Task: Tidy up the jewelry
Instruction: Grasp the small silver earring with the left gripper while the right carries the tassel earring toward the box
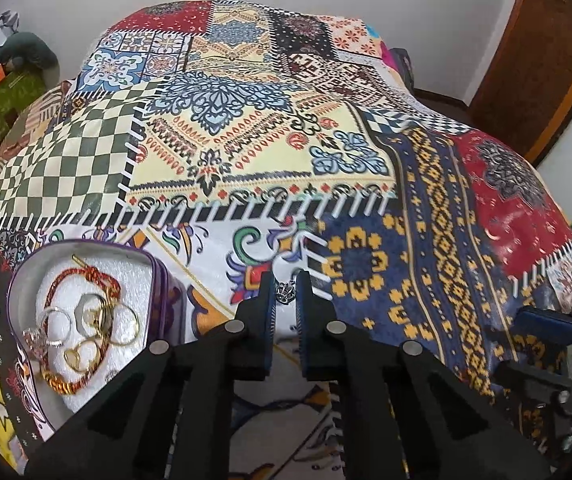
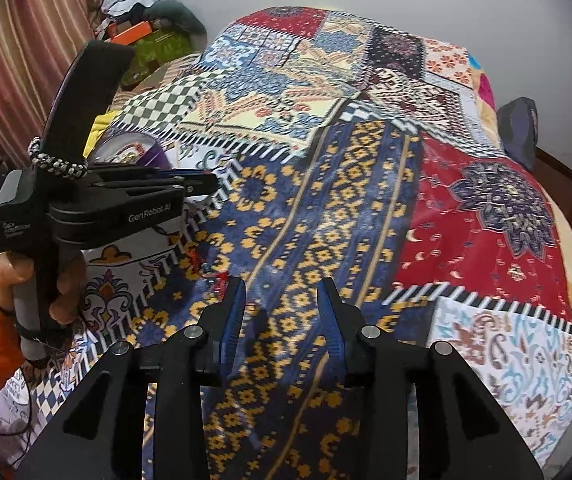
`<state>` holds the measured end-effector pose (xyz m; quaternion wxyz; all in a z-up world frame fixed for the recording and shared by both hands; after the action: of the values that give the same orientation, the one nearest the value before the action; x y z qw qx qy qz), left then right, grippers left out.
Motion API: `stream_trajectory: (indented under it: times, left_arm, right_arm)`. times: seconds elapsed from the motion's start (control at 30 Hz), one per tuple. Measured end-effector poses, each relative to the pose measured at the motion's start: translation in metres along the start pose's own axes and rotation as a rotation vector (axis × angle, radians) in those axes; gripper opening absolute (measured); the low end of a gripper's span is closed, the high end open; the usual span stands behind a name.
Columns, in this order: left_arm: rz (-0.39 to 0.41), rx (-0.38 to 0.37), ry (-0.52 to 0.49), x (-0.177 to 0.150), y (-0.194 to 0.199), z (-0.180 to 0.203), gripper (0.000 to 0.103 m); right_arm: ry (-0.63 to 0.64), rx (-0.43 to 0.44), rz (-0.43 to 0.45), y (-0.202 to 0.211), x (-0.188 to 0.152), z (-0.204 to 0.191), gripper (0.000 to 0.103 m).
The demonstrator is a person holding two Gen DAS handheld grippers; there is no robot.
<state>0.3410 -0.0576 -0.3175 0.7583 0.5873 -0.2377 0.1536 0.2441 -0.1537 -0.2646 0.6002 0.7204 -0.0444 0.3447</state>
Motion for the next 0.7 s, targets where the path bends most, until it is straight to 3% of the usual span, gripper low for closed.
stream_trajectory:
  times: [0.2, 0.43, 0.47, 0.53, 0.7]
  left_arm:
    - [0.034, -0.038, 0.002, -0.015, 0.03, 0.005, 0.008]
    - [0.088, -0.06, 0.007, -0.026, 0.071, 0.003, 0.008]
    - [0.095, -0.056, 0.005, -0.027, 0.076, 0.003, 0.008]
    - [0.104, -0.061, 0.006, -0.028, 0.083, 0.002, 0.008]
    - [0.123, -0.064, 0.015, -0.031, 0.097, -0.002, 0.008]
  right_arm:
    - [0.042, 0.042, -0.036, -0.011, -0.004, -0.027, 0.034]
    - [0.075, 0.002, -0.051, -0.032, -0.006, -0.039, 0.033]
    - [0.08, -0.003, -0.043, -0.031, -0.005, -0.04, 0.029]
    - [0.082, -0.002, -0.04, -0.031, -0.005, -0.042, 0.009]
    - [0.073, 0.015, -0.037, -0.028, -0.002, -0.047, 0.007]
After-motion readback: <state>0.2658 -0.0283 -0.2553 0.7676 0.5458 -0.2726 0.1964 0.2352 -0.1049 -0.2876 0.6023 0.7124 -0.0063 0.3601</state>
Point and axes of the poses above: each gripper's, at about its wrist camera, not at the fingertips, and y roughly against the way its jaws point, z to its right, x to its top, the point moved 10 cm from there along -y, roughly the way its jaws point, and after that the axes turned 7 degrees about -x, right-handed, at the moved point
